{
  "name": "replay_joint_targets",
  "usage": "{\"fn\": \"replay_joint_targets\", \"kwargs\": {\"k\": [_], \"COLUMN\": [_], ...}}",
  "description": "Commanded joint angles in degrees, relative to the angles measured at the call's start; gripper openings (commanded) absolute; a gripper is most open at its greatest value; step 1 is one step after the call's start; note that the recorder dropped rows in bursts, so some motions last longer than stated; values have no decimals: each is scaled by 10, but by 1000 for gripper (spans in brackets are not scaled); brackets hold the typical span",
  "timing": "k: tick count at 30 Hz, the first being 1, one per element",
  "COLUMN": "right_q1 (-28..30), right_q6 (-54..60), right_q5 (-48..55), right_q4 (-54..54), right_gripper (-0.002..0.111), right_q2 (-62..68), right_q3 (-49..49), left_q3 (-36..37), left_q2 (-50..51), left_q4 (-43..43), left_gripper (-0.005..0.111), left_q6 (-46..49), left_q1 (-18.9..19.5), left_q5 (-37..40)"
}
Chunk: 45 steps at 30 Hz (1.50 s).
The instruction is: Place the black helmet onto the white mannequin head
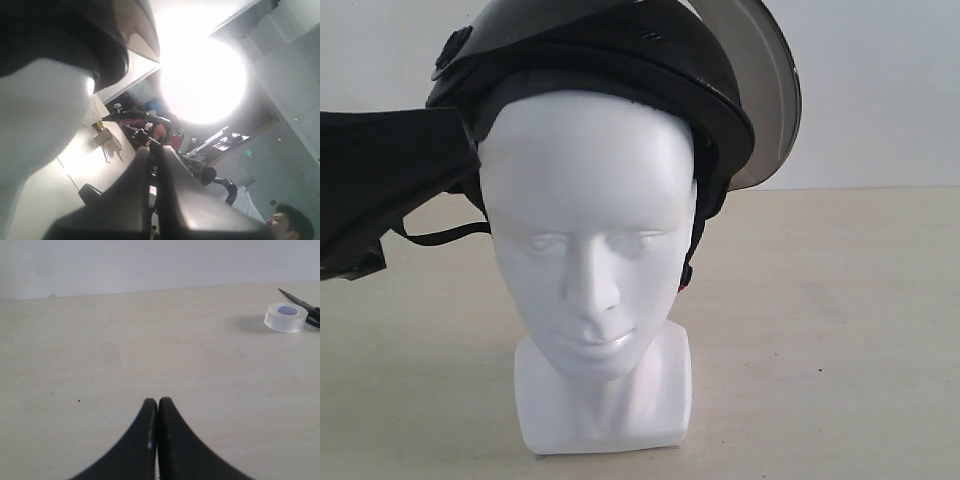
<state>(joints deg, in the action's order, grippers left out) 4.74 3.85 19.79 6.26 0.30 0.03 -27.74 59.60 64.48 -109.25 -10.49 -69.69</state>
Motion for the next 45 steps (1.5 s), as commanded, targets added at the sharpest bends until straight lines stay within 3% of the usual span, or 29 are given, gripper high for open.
{"fn": "replay_joint_targets", "kwargs": {"k": [1,13,24,38,42,45], "right_q1": [0,0,-1,-1,-1,-1], "right_q6": [-2,-2,-2,5,37,37], "right_q5": [-7,-7,-7,-8,-66,-158], "right_q4": [-4,-4,-4,-10,-15,-15], "right_gripper": [0,0,0,0,0,0], "right_q2": [-3,-3,-3,-3,-3,-3], "right_q3": [0,0,0,0,0,0], "left_q3": [3,3,3,3,3,3], "left_q2": [-45,-122,-195,-383,-419,-437], "left_q4": [32,27,-31,102,188,204], "left_gripper": [4,4,4,4,4,4], "left_q6": [1,-41,-98,-94,-110,-110], "left_q1": [2,2,-1,-1,-2,-11], "left_q5": [-3,-3,-3,-3,-3,-3]}}
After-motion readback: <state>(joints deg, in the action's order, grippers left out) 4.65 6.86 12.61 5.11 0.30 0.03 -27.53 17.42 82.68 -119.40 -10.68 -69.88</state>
